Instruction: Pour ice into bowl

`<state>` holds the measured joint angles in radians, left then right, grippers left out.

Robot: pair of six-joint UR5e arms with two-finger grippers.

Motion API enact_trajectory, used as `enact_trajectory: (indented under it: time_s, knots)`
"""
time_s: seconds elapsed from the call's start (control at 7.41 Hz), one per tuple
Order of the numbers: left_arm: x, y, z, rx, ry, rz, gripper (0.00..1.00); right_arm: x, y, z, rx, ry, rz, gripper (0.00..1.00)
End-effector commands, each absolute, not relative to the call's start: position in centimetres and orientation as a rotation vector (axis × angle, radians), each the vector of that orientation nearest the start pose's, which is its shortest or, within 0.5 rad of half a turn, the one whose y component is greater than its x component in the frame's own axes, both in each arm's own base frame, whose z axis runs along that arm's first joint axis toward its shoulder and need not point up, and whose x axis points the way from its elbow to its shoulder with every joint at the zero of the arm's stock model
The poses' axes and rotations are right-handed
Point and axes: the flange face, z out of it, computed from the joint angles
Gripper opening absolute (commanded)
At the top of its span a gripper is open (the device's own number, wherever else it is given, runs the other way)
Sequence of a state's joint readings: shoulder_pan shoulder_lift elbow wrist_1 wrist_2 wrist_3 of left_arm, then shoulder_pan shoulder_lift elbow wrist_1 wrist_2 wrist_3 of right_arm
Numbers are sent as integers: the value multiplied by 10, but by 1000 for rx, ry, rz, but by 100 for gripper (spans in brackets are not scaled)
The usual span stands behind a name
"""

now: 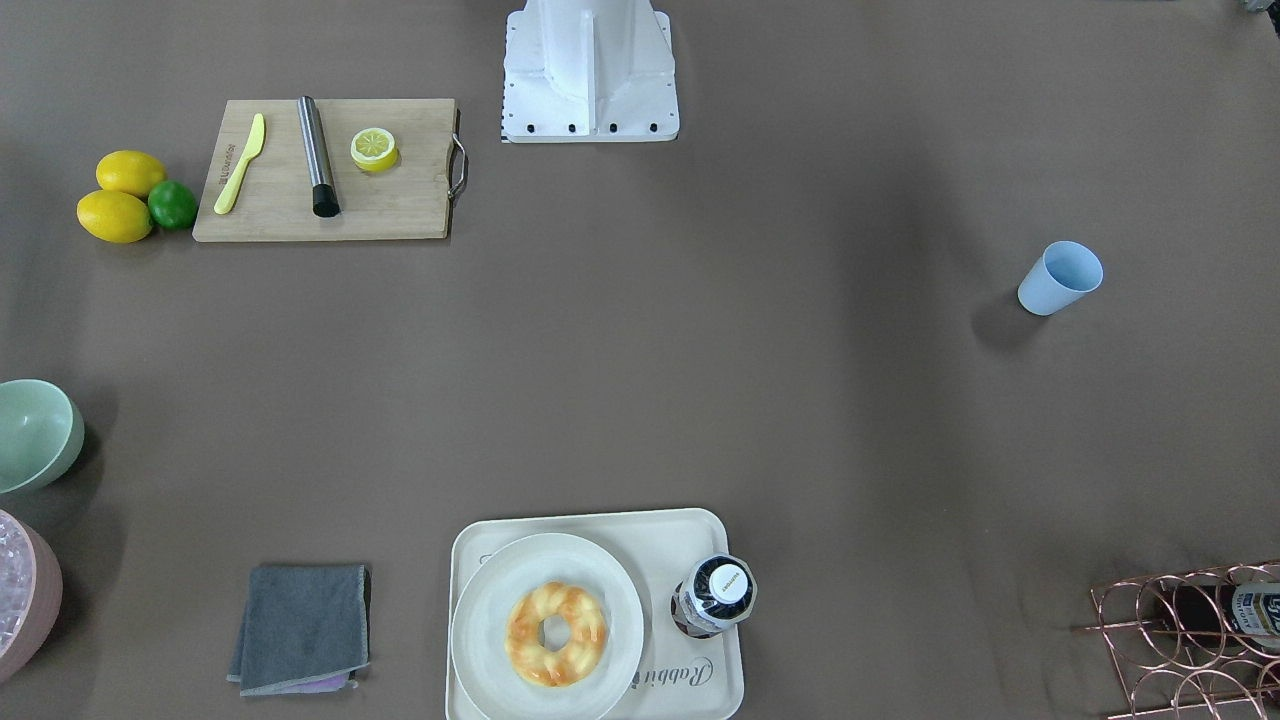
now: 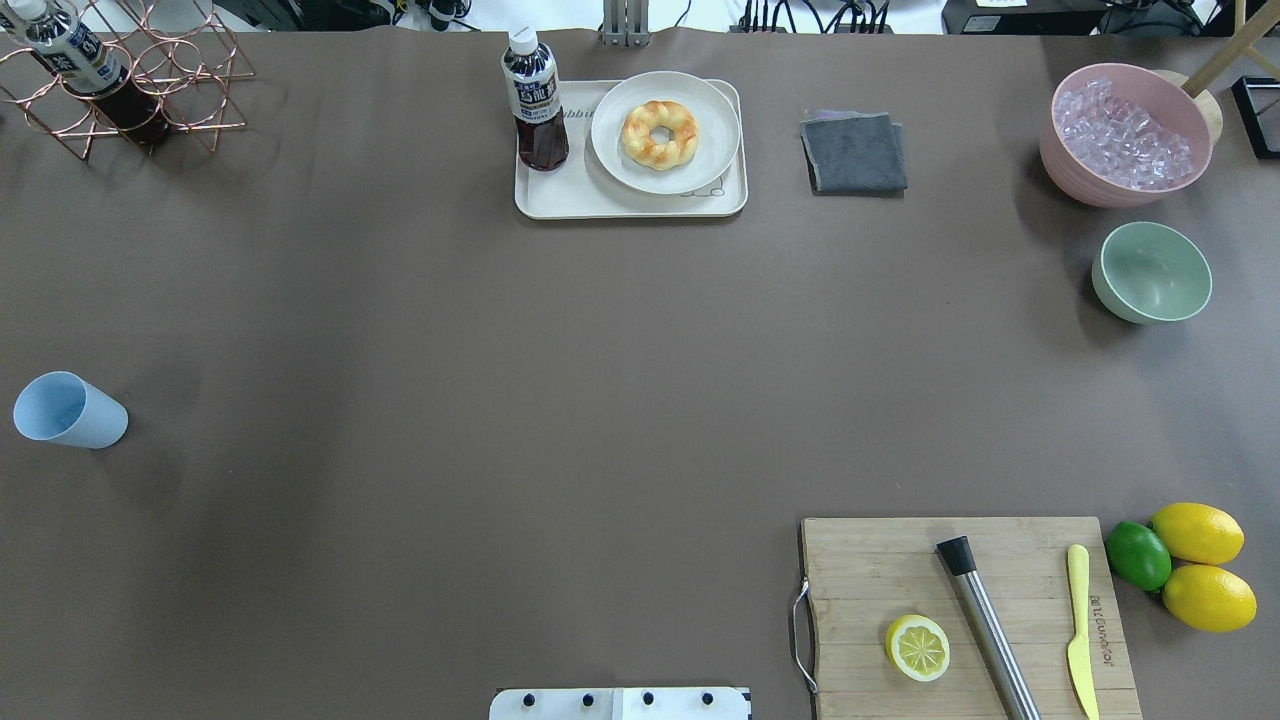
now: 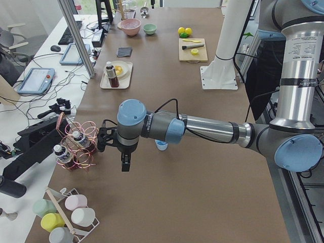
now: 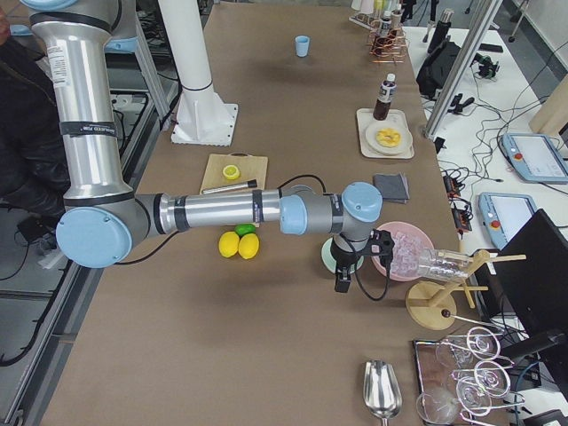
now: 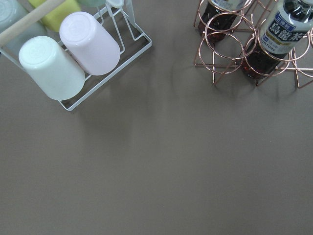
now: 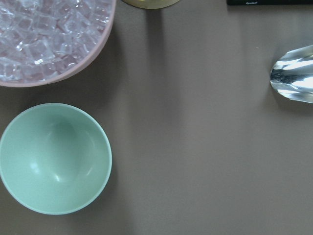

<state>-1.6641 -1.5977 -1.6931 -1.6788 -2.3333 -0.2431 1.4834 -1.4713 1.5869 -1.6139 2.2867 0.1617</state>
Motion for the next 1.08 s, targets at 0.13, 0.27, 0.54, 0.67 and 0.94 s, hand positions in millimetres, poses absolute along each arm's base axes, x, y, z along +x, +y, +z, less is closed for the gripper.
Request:
enact_trajectory:
  time_s: [0.13,0.27,0.54,0.67,0.94]
  knots:
    - [-111,-502,529,175,790,-440,97,-51,-560,567,-20,-731,-25,96]
    - [-108,-504,520,179,795,-516,97,-71,-568,551,-13,-735,-46,97]
    - [-74,-514,510,206,786,-627,97,-116,-581,526,-8,-740,-98,97]
    - [-51,-517,503,198,789,-674,97,-138,-589,511,-6,-744,-109,97]
    - [32,-524,484,190,724,-794,95,-172,-606,499,-8,-737,-123,95]
